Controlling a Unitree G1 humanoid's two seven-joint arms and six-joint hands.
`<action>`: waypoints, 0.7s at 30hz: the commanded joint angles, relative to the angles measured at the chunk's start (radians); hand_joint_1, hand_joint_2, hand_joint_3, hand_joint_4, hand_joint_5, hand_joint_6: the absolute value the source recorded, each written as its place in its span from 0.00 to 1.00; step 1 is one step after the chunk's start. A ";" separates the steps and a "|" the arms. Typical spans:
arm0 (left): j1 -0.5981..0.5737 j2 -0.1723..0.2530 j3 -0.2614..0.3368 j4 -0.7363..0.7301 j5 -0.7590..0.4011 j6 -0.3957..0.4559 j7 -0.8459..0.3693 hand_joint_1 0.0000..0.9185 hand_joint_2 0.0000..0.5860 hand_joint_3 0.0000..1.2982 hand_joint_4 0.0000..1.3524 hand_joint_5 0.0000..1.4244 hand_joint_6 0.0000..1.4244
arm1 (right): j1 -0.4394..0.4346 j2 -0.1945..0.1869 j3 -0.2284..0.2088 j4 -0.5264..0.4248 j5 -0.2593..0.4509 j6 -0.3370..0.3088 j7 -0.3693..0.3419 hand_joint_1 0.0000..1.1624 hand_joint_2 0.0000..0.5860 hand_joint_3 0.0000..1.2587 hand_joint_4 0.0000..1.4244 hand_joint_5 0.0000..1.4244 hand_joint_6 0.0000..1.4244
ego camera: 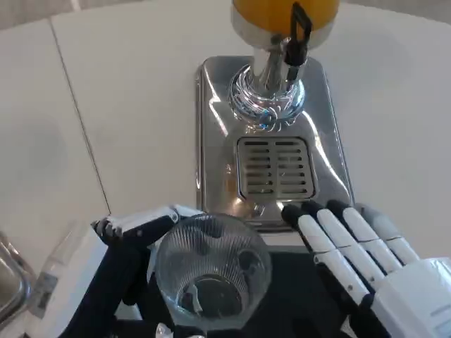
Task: Grasp the cup under the faucet to collect the drink, then remove the cup.
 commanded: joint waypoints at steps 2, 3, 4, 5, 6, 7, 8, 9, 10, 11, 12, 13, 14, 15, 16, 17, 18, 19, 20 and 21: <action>-0.066 -0.028 0.014 0.043 0.028 0.043 0.045 0.72 0.00 0.93 0.80 0.99 1.00 | 0.001 -0.005 -0.057 -0.025 0.031 0.038 0.007 0.16 1.00 0.00 0.00 0.00 0.00; -0.086 -0.034 0.011 0.054 0.031 0.059 0.050 0.72 0.00 0.93 0.80 0.99 1.00 | -0.002 -0.006 -0.062 -0.029 0.037 0.045 0.012 0.16 1.00 0.00 0.00 0.00 0.00; -0.108 -0.041 0.007 0.066 0.035 0.074 0.055 0.72 0.00 0.93 0.80 0.99 1.00 | -0.006 -0.007 -0.066 -0.033 0.042 0.051 0.018 0.16 1.00 0.00 0.00 0.00 0.00; -0.130 -0.048 0.002 0.079 0.040 0.088 0.060 0.72 0.00 0.93 0.80 0.99 1.00 | -0.011 -0.008 -0.066 -0.036 0.046 0.057 0.024 0.16 1.00 0.00 0.00 0.00 0.00; -0.154 -0.054 -0.005 0.094 0.046 0.099 0.065 0.72 0.00 0.93 0.80 0.99 1.00 | -0.014 -0.009 -0.066 -0.038 0.049 0.060 0.028 0.16 1.00 0.00 0.00 0.00 0.00; -0.167 -0.057 -0.010 0.102 0.051 0.105 0.069 0.72 0.00 0.94 0.80 0.99 1.00 | -0.018 -0.010 -0.065 -0.040 0.051 0.063 0.034 0.16 1.00 0.00 0.00 0.00 0.00; -0.192 -0.063 -0.020 0.119 0.063 0.113 0.078 0.72 0.00 0.94 0.80 0.99 1.00 | -0.024 -0.011 -0.062 -0.044 0.053 0.066 0.041 0.16 0.99 0.00 0.00 0.00 0.00; -0.216 -0.068 -0.030 0.136 0.075 0.120 0.086 0.72 0.00 0.94 0.80 0.99 1.00 | -0.028 -0.012 -0.060 -0.047 0.055 0.068 0.046 0.16 0.99 0.00 0.00 0.00 0.00; -0.232 -0.071 -0.038 0.148 0.083 0.124 0.092 0.72 0.00 0.94 0.80 0.99 1.00 | -0.031 -0.012 -0.058 -0.050 0.057 0.070 0.050 0.16 0.99 0.00 0.00 0.00 0.00; -0.252 -0.074 -0.047 0.163 0.092 0.128 0.099 0.72 0.00 0.94 0.80 0.99 1.00 | -0.034 -0.012 -0.057 -0.053 0.059 0.072 0.054 0.16 0.99 0.00 0.00 0.00 0.00; -0.270 -0.077 -0.057 0.178 0.100 0.132 0.106 0.72 0.00 0.94 0.80 0.99 1.00 | -0.035 -0.012 -0.056 -0.054 0.060 0.073 0.057 0.16 0.99 0.00 0.00 0.00 0.00; -0.297 -0.082 -0.071 0.199 0.111 0.138 0.113 0.72 0.00 0.94 0.80 0.99 1.00 | -0.034 -0.012 -0.058 -0.058 0.063 0.074 0.059 0.16 0.99 0.00 0.00 0.00 0.00; -0.322 -0.089 -0.084 0.219 0.121 0.143 0.120 0.72 0.00 0.94 0.80 0.99 1.00 | -0.032 -0.013 -0.060 -0.061 0.065 0.074 0.060 0.16 0.99 0.00 0.00 0.00 0.00; -0.344 -0.094 -0.096 0.238 0.130 0.148 0.128 0.72 0.00 0.94 0.80 0.99 1.00 | -0.030 -0.014 -0.062 -0.062 0.067 0.074 0.061 0.16 0.99 0.00 0.00 0.00 0.00; -0.367 -0.102 -0.110 0.258 0.140 0.154 0.137 0.72 0.00 0.94 0.80 0.99 1.00 | -0.027 -0.014 -0.066 -0.063 0.070 0.074 0.061 0.16 0.98 0.00 0.00 0.00 0.00; -0.381 -0.105 -0.120 0.272 0.147 0.157 0.146 0.72 0.00 0.94 0.80 0.99 1.00 | -0.022 -0.014 -0.070 -0.064 0.073 0.075 0.059 0.16 0.98 0.00 0.00 0.00 0.00; -0.396 -0.108 -0.131 0.289 0.155 0.161 0.157 0.72 0.00 0.94 0.80 0.99 1.00 | -0.018 -0.015 -0.074 -0.065 0.075 0.074 0.059 0.16 0.98 0.00 0.00 0.00 0.00; -0.411 -0.112 -0.142 0.306 0.163 0.165 0.169 0.72 0.00 0.94 0.80 0.98 1.00 | -0.014 -0.014 -0.077 -0.064 0.076 0.072 0.058 0.16 0.98 0.00 0.00 0.00 0.00; -0.438 -0.122 -0.159 0.337 0.176 0.174 0.184 0.72 0.00 0.94 0.80 0.98 1.00 | -0.011 -0.013 -0.079 -0.063 0.077 0.071 0.057 0.16 0.98 0.00 0.00 0.00 0.00; -0.464 -0.132 -0.175 0.368 0.186 0.182 0.199 0.72 0.00 0.94 0.79 0.98 1.00 | -0.011 -0.012 -0.077 -0.062 0.076 0.070 0.058 0.16 0.99 0.00 0.00 0.00 0.00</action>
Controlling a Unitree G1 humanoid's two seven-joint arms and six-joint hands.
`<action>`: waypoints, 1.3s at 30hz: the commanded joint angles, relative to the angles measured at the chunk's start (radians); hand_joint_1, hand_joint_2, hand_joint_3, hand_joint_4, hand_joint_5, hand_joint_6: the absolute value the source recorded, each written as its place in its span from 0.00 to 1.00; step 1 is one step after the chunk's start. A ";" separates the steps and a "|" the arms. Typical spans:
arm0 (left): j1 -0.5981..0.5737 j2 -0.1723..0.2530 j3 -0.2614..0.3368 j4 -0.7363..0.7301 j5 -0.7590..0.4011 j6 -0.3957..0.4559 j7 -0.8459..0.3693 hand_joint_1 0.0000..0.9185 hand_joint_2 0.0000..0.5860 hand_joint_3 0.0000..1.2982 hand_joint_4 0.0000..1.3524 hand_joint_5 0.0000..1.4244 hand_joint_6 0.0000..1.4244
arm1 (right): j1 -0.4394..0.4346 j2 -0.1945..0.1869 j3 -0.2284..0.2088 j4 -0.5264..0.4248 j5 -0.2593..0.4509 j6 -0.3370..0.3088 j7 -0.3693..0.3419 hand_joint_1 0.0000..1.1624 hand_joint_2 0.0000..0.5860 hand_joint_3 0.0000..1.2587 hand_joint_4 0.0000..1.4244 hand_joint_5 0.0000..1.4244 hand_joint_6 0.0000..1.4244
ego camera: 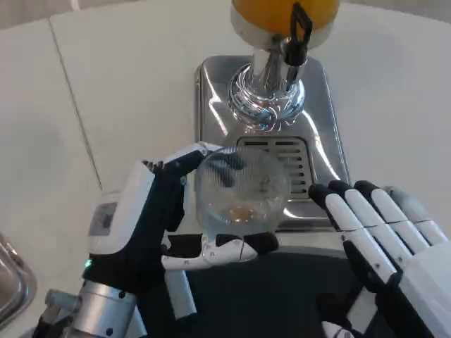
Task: Grasp the cup under the faucet to collect the drink, then remove the cup.
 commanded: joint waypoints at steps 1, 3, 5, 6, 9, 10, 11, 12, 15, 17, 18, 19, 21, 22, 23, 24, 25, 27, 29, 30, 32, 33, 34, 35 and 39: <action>-0.089 -0.036 -0.057 0.097 0.038 0.024 0.072 0.72 0.00 0.94 0.79 0.98 1.00 | 0.018 0.002 -0.003 -0.009 0.008 0.000 0.005 0.16 0.99 0.00 0.00 0.00 0.00; -0.124 -0.037 -0.076 0.139 0.054 0.022 0.101 0.72 0.00 0.94 0.79 0.98 1.00 | 0.014 0.002 0.005 -0.008 0.002 0.000 0.009 0.17 0.99 0.00 0.00 0.00 0.00; -0.169 -0.026 -0.097 0.193 0.074 0.017 0.130 0.72 0.00 0.94 0.79 0.98 1.00 | 0.004 0.002 0.012 -0.008 -0.001 0.005 0.017 0.17 0.99 0.00 0.00 0.00 0.00; -0.195 -0.024 -0.103 0.226 0.077 0.020 0.142 0.72 0.00 0.94 0.79 0.98 1.00 | -0.004 0.003 0.016 -0.009 -0.003 0.008 0.022 0.17 0.99 0.00 0.00 0.00 0.00; -0.248 -0.023 -0.110 0.297 0.070 0.033 0.169 0.72 0.00 0.94 0.79 0.98 1.00 | -0.021 0.005 0.023 -0.010 -0.007 0.017 0.030 0.17 0.99 0.00 0.00 0.00 0.00; -0.269 -0.024 -0.113 0.322 0.071 0.038 0.180 0.72 0.00 0.94 0.79 0.98 1.00 | -0.023 0.003 0.020 -0.011 -0.005 0.020 0.033 0.17 0.99 0.00 0.00 0.00 0.00; -0.291 -0.027 -0.117 0.346 0.072 0.042 0.192 0.72 0.00 0.94 0.79 0.98 1.00 | -0.023 0.002 0.017 -0.012 -0.003 0.023 0.035 0.17 0.98 0.00 0.00 0.00 0.00; -0.305 -0.028 -0.120 0.362 0.073 0.045 0.201 0.72 0.00 0.94 0.79 0.98 1.00 | -0.023 0.001 0.014 -0.013 0.000 0.025 0.036 0.17 0.98 0.00 0.00 0.00 0.00; -0.361 -0.037 -0.138 0.428 0.074 0.052 0.229 0.72 0.00 0.94 0.79 0.98 1.00 | -0.013 -0.002 0.000 -0.016 0.009 0.030 0.037 0.17 0.98 0.00 0.00 0.00 0.00; -0.405 -0.045 -0.157 0.484 0.075 0.053 0.244 0.72 0.00 0.94 0.79 0.98 1.00 | -0.005 0.001 -0.008 -0.018 0.014 0.030 0.037 0.17 0.98 0.00 0.00 0.00 0.00; -0.426 -0.049 -0.167 0.514 0.076 0.053 0.251 0.72 0.00 0.94 0.79 0.98 1.00 | -0.003 0.004 -0.012 -0.019 0.014 0.030 0.037 0.17 0.98 0.00 0.00 0.00 0.00; -0.443 -0.052 -0.177 0.540 0.078 0.052 0.259 0.72 0.00 0.94 0.79 0.98 1.00 | -0.003 0.007 -0.014 -0.019 0.015 0.030 0.037 0.17 0.98 0.00 0.00 0.00 0.00; -0.479 -0.054 -0.198 0.593 0.083 0.048 0.281 0.72 0.00 0.94 0.79 0.98 1.00 | -0.005 0.012 -0.018 -0.019 0.014 0.030 0.039 0.17 0.98 0.00 0.00 0.00 0.00; -0.499 -0.056 -0.204 0.620 0.078 0.050 0.289 0.72 0.00 0.94 0.79 0.98 1.00 | -0.008 0.015 -0.020 -0.019 0.013 0.030 0.042 0.17 0.98 0.00 0.00 0.00 0.00; -0.518 -0.061 -0.209 0.649 0.073 0.054 0.297 0.72 0.00 0.94 0.79 0.98 1.00 | -0.011 0.018 -0.020 -0.019 0.012 0.031 0.046 0.17 0.98 0.00 0.00 0.00 0.00; -0.533 -0.065 -0.212 0.672 0.072 0.059 0.306 0.72 0.00 0.94 0.79 0.98 1.00 | -0.015 0.019 -0.019 -0.019 0.012 0.035 0.051 0.17 0.98 0.00 0.00 0.00 0.00; -0.545 -0.069 -0.218 0.692 0.077 0.065 0.322 0.72 0.00 0.94 0.79 0.98 1.00 | -0.017 0.020 -0.019 -0.019 0.012 0.037 0.055 0.17 0.98 0.00 0.00 0.00 0.00; -0.569 -0.076 -0.228 0.733 0.083 0.074 0.350 0.72 0.00 0.94 0.79 0.98 1.00 | -0.026 0.025 -0.017 -0.019 0.012 0.040 0.062 0.17 0.98 0.00 0.00 0.00 0.00; -0.592 -0.079 -0.238 0.770 0.079 0.079 0.370 0.72 0.00 0.94 0.78 0.98 1.00 | -0.039 0.030 -0.016 -0.019 0.013 0.041 0.067 0.17 0.98 0.00 0.00 0.00 0.00; -0.606 -0.079 -0.242 0.790 0.077 0.080 0.378 0.72 0.00 0.94 0.78 0.99 1.00 | -0.045 0.034 -0.017 -0.019 0.013 0.041 0.070 0.17 0.98 0.00 0.00 0.00 0.00; -0.648 -0.080 -0.243 0.849 0.068 0.086 0.392 0.72 0.00 0.94 0.78 0.99 1.00 | -0.052 0.037 -0.024 -0.019 0.017 0.042 0.075 0.17 0.98 0.00 0.00 0.00 0.00; -0.667 -0.079 -0.242 0.877 0.064 0.087 0.400 0.72 0.00 0.94 0.78 0.99 1.00 | -0.054 0.038 -0.027 -0.019 0.018 0.041 0.077 0.17 0.98 0.00 0.00 0.00 0.00; -0.682 -0.078 -0.242 0.899 0.061 0.085 0.408 0.72 0.00 0.94 0.78 0.99 1.00 | -0.055 0.039 -0.030 -0.019 0.021 0.041 0.080 0.17 0.98 0.00 0.00 0.00 0.00; -0.699 -0.077 -0.238 0.926 0.055 0.089 0.419 0.72 0.00 0.94 0.78 0.99 1.00 | -0.056 0.040 -0.035 -0.019 0.024 0.041 0.082 0.17 0.99 0.00 0.00 0.00 0.00; -0.735 -0.078 -0.234 0.984 0.044 0.098 0.461 0.72 0.00 0.94 0.78 0.99 1.00 | -0.066 0.042 -0.044 -0.019 0.029 0.044 0.093 0.17 0.99 0.00 0.00 0.00 0.00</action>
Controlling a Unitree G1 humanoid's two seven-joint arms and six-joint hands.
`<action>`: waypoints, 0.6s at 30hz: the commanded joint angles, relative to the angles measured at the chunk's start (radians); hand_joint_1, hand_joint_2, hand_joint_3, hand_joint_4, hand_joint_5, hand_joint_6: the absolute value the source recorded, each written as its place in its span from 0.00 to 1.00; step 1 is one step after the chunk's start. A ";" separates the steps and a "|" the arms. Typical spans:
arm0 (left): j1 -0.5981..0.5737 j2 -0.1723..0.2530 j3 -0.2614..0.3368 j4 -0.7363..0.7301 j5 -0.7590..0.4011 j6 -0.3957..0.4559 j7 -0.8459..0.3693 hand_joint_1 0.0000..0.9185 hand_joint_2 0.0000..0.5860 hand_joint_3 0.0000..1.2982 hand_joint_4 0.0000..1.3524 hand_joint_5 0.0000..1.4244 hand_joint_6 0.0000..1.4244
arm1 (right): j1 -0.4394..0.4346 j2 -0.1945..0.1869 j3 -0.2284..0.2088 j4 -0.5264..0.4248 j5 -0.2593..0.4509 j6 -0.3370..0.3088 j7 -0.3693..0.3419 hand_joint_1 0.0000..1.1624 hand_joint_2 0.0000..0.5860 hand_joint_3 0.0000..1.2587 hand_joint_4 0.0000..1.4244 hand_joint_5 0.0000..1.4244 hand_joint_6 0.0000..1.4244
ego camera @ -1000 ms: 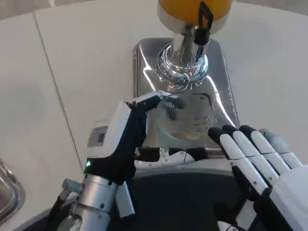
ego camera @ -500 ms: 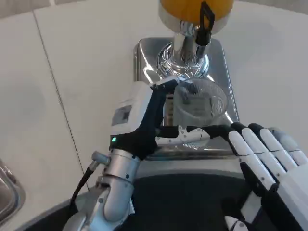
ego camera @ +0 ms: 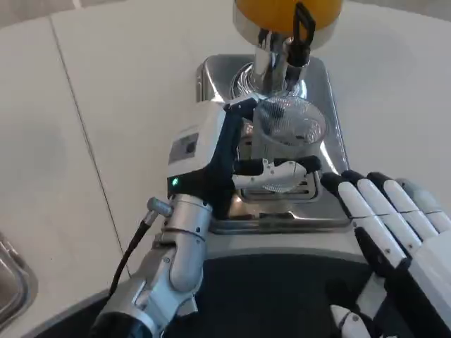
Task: Grasp the cup under the faucet to collect the drink, then remove the cup.
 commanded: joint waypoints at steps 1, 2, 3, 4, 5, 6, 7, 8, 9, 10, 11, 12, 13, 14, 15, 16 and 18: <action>-0.046 -0.010 -0.002 0.059 -0.020 0.006 0.055 0.72 0.00 0.94 0.78 0.99 1.00 | -0.010 0.006 -0.016 -0.015 0.014 0.008 0.020 0.17 0.99 0.00 0.00 0.00 0.00; -0.048 -0.010 -0.007 0.066 -0.018 0.004 0.062 0.72 0.00 0.94 0.78 0.99 1.00 | -0.015 0.007 -0.018 -0.015 0.015 0.010 0.024 0.17 0.99 0.00 0.00 0.00 0.00; -0.048 -0.011 -0.012 0.071 -0.017 0.004 0.068 0.72 0.00 0.94 0.78 0.99 1.00 | -0.018 0.009 -0.019 -0.015 0.015 0.010 0.027 0.17 0.99 0.00 0.00 0.00 0.00; -0.049 -0.011 -0.017 0.075 -0.018 0.003 0.073 0.72 0.00 0.94 0.77 0.99 1.00 | -0.022 0.011 -0.021 -0.015 0.016 0.010 0.030 0.17 0.99 0.00 0.00 0.00 0.00; -0.048 -0.012 -0.022 0.078 -0.018 0.004 0.078 0.72 0.00 0.94 0.77 0.99 1.00 | -0.025 0.013 -0.022 -0.015 0.016 0.009 0.034 0.17 0.99 0.00 0.00 0.00 0.00; -0.047 -0.015 -0.023 0.083 -0.023 0.004 0.082 0.72 0.00 0.94 0.77 0.99 1.00 | -0.025 0.017 -0.026 -0.015 0.018 0.004 0.036 0.17 0.98 0.00 0.00 0.00 0.00; -0.046 -0.016 -0.027 0.088 -0.023 0.003 0.085 0.72 0.00 0.93 0.77 0.99 1.00 | -0.025 0.020 -0.029 -0.015 0.020 0.000 0.038 0.17 0.98 0.00 0.00 0.00 0.00; -0.046 -0.016 -0.031 0.092 -0.024 0.001 0.089 0.72 0.00 0.92 0.77 0.99 1.00 | -0.023 0.024 -0.033 -0.015 0.023 -0.006 0.039 0.17 0.98 0.00 0.00 0.00 0.00; -0.045 -0.013 -0.037 0.094 -0.022 -0.002 0.094 0.72 0.00 0.91 0.77 0.98 1.00 | -0.021 0.028 -0.039 -0.015 0.026 -0.012 0.040 0.17 0.98 0.00 0.00 0.00 0.00; -0.041 -0.010 -0.041 0.093 -0.020 -0.004 0.099 0.72 0.00 0.91 0.77 0.98 1.00 | -0.017 0.031 -0.046 -0.015 0.031 -0.018 0.041 0.17 0.98 0.00 0.00 0.00 0.00; -0.036 -0.007 -0.046 0.092 -0.020 -0.006 0.104 0.71 0.00 0.91 0.76 0.98 1.00 | -0.015 0.035 -0.052 -0.015 0.035 -0.023 0.042 0.17 0.98 0.00 0.00 0.00 0.00; -0.033 -0.005 -0.049 0.092 -0.021 -0.007 0.107 0.71 0.00 0.90 0.76 0.97 1.00 | -0.014 0.039 -0.057 -0.015 0.038 -0.027 0.045 0.17 0.98 0.00 0.00 0.00 0.00; -0.029 -0.004 -0.052 0.090 -0.020 -0.003 0.114 0.71 0.00 0.87 0.75 0.97 1.00 | -0.013 0.043 -0.061 -0.015 0.041 -0.031 0.049 0.17 0.98 0.00 0.00 0.00 0.00; -0.026 -0.004 -0.053 0.087 -0.020 0.003 0.120 0.69 0.00 0.81 0.75 0.94 1.00 | -0.014 0.047 -0.064 -0.015 0.044 -0.034 0.053 0.17 0.98 0.00 0.00 0.00 0.00; -0.023 -0.004 -0.055 0.085 -0.019 0.009 0.123 0.66 0.00 0.70 0.74 0.88 0.99 | -0.018 0.050 -0.064 -0.015 0.045 -0.033 0.060 0.17 0.98 0.00 0.00 0.00 0.00; -0.021 -0.002 -0.057 0.083 -0.019 0.013 0.123 0.62 0.00 0.61 0.68 0.81 0.93 | -0.023 0.052 -0.064 -0.015 0.045 -0.033 0.065 0.17 0.98 0.00 0.00 0.00 0.00; -0.020 0.004 -0.062 0.080 -0.018 0.013 0.114 0.48 0.04 0.35 0.44 0.68 0.83 | -0.017 0.056 -0.068 -0.015 0.051 -0.042 0.065 0.17 0.98 0.00 0.00 0.00 0.00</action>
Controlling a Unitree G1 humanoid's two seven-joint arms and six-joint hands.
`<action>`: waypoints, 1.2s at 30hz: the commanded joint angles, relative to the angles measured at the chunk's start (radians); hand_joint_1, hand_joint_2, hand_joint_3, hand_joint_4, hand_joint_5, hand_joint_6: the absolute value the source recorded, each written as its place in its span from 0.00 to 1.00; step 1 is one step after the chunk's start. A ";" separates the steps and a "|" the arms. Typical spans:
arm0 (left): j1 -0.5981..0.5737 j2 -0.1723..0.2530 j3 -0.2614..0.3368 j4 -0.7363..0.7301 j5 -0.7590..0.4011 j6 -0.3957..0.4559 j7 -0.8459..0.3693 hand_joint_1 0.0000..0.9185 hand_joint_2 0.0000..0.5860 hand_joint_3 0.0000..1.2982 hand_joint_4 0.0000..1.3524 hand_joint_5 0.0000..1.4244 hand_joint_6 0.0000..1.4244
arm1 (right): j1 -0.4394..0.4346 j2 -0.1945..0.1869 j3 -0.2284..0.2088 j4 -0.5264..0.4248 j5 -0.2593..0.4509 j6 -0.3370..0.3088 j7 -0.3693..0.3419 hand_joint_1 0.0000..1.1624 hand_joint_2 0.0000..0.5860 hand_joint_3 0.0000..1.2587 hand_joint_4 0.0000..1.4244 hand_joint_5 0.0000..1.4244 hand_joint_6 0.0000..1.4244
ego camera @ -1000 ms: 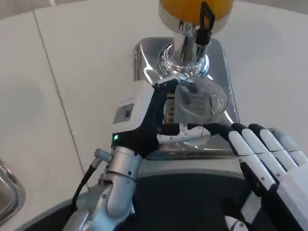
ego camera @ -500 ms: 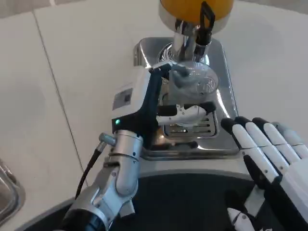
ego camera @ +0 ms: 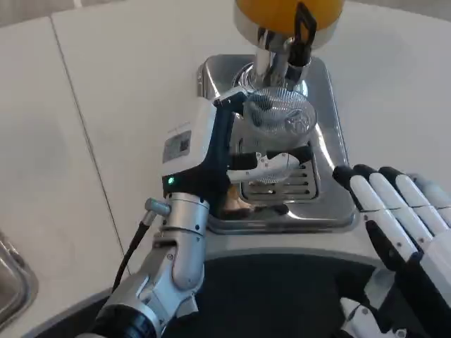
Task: Grasp the cup under the faucet to collect the drink, then remove the cup.
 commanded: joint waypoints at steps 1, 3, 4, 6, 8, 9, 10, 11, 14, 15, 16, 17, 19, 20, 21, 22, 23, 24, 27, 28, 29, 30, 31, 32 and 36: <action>0.018 0.005 -0.018 -0.004 0.001 0.006 -0.004 0.44 0.06 0.27 0.35 0.63 0.80 | 0.017 0.012 -0.012 -0.015 0.016 -0.023 0.012 0.17 0.98 0.00 0.00 0.00 0.00; 0.018 0.010 -0.020 -0.004 -0.006 0.001 -0.018 0.39 0.07 0.18 0.26 0.57 0.75 | 0.030 0.015 -0.011 -0.015 0.016 -0.028 0.008 0.17 0.98 0.00 0.00 0.00 0.00; 0.019 0.013 -0.021 -0.005 -0.009 -0.002 -0.022 0.38 0.08 0.16 0.22 0.55 0.73 | 0.038 0.015 -0.008 -0.015 0.013 -0.027 0.005 0.17 0.98 0.00 0.00 0.00 0.00; 0.021 0.019 -0.023 -0.013 -0.011 -0.007 -0.030 0.36 0.07 0.14 0.18 0.52 0.69 | 0.049 0.013 -0.002 -0.015 0.007 -0.021 -0.001 0.17 0.98 0.00 0.00 0.00 0.00; 0.021 0.022 -0.023 -0.018 -0.013 -0.009 -0.036 0.34 0.06 0.12 0.14 0.49 0.66 | 0.054 0.011 0.001 -0.015 0.005 -0.017 -0.007 0.17 0.98 0.00 0.00 0.00 0.00; 0.022 0.024 -0.023 -0.020 -0.014 -0.009 -0.037 0.33 0.05 0.11 0.13 0.48 0.64 | 0.055 0.010 0.001 -0.015 0.004 -0.017 -0.009 0.17 0.98 0.00 0.00 0.00 0.00; 0.022 0.025 -0.022 -0.023 -0.014 -0.008 -0.038 0.31 0.05 0.11 0.13 0.46 0.62 | 0.056 0.009 0.003 -0.015 0.004 -0.016 -0.010 0.17 0.98 0.00 0.00 0.00 0.00; 0.024 0.029 -0.021 -0.028 -0.015 -0.011 -0.043 0.31 0.04 0.10 0.12 0.45 0.60 | 0.056 0.009 0.005 -0.015 0.003 -0.015 -0.010 0.17 0.98 0.00 0.00 0.00 0.00; 0.032 0.044 -0.019 -0.048 -0.018 -0.017 -0.054 0.26 0.02 0.08 0.08 0.38 0.48 | 0.057 0.011 0.010 -0.015 0.002 -0.017 -0.013 0.17 0.98 0.00 0.00 0.00 0.00; 0.042 0.062 -0.013 -0.073 -0.023 -0.026 -0.067 0.24 0.00 0.07 0.06 0.34 0.42 | 0.057 0.013 0.011 -0.015 0.003 -0.019 -0.014 0.17 0.98 0.00 0.00 0.00 0.00; 0.050 0.076 -0.009 -0.093 -0.026 -0.032 -0.078 0.21 0.00 0.06 0.04 0.32 0.38 | 0.058 0.015 0.012 -0.015 0.004 -0.020 -0.015 0.17 0.98 0.00 0.00 0.00 0.00; 0.059 0.091 -0.005 -0.115 -0.031 -0.036 -0.089 0.19 0.00 0.05 0.03 0.28 0.33 | 0.058 0.017 0.013 -0.015 0.006 -0.020 -0.016 0.17 0.98 0.00 0.00 0.00 0.00; 0.081 0.126 0.003 -0.170 -0.036 -0.042 -0.116 0.17 0.00 0.03 0.01 0.26 0.28 | 0.058 0.019 0.016 -0.015 0.007 -0.020 -0.017 0.17 0.98 0.00 0.00 0.00 0.00; 0.092 0.142 0.006 -0.196 -0.038 -0.042 -0.130 0.15 0.00 0.02 0.00 0.25 0.27 | 0.057 0.020 0.021 -0.015 0.006 -0.020 -0.017 0.17 0.98 0.00 0.00 0.00 0.00; 0.104 0.155 0.012 -0.222 -0.043 -0.041 -0.144 0.15 0.00 0.01 0.00 0.24 0.25 | 0.055 0.021 0.025 -0.015 0.004 -0.020 -0.017 0.17 0.98 0.00 0.00 0.00 0.00; 0.118 0.167 0.021 -0.251 -0.050 -0.038 -0.159 0.13 0.00 0.01 0.00 0.23 0.24 | 0.052 0.022 0.030 -0.015 0.003 -0.021 -0.017 0.17 0.98 0.00 0.00 0.00 0.00; 0.135 0.183 0.031 -0.285 -0.055 -0.035 -0.173 0.12 0.00 0.00 0.00 0.22 0.23 | 0.051 0.023 0.033 -0.015 0.002 -0.020 -0.018 0.17 0.98 0.00 0.00 0.00 0.00; 0.161 0.209 0.045 -0.333 -0.058 -0.033 -0.190 0.11 0.00 0.00 0.00 0.21 0.22 | 0.049 0.026 0.037 -0.015 0.001 -0.020 -0.019 0.17 0.98 0.00 0.00 0.00 0.00; 0.239 0.279 0.088 -0.473 -0.056 -0.012 -0.243 0.07 0.00 0.00 0.00 0.17 0.15 | 0.052 0.038 0.044 -0.015 0.006 -0.026 -0.028 0.17 0.98 0.00 0.00 0.00 0.00; 0.264 0.299 0.102 -0.514 -0.056 -0.003 -0.263 0.05 0.00 0.00 0.00 0.14 0.13 | 0.057 0.042 0.044 -0.015 0.009 -0.030 -0.032 0.17 0.98 0.00 0.00 0.00 0.00; 0.304 0.332 0.124 -0.585 -0.041 0.026 -0.291 0.05 0.00 0.00 0.00 0.13 0.12 | 0.064 0.049 0.045 -0.015 0.014 -0.034 -0.038 0.17 0.98 0.00 0.00 0.00 0.00; 0.358 0.374 0.153 -0.671 -0.028 0.059 -0.329 0.04 0.00 0.00 0.00 0.10 0.11 | 0.069 0.057 0.046 -0.015 0.016 -0.035 -0.043 0.17 0.98 0.00 0.00 0.00 0.00; 0.424 0.425 0.182 -0.770 -0.003 0.092 -0.375 0.03 0.00 0.00 0.00 0.08 0.09 | 0.073 0.066 0.047 -0.015 0.018 -0.035 -0.046 0.17 0.98 0.00 0.00 0.00 0.00; 0.482 0.467 0.204 -0.852 0.019 0.118 -0.417 0.02 0.00 0.00 0.00 0.05 0.08 | 0.077 0.074 0.049 -0.015 0.020 -0.033 -0.049 0.17 0.98 0.00 0.00 0.00 0.00; 0.667 0.566 0.266 -1.091 0.100 0.182 -0.537 0.00 0.00 0.00 0.00 0.00 0.03 | 0.066 0.093 0.072 -0.015 0.017 -0.023 -0.050 0.17 0.98 0.00 0.00 0.00 0.00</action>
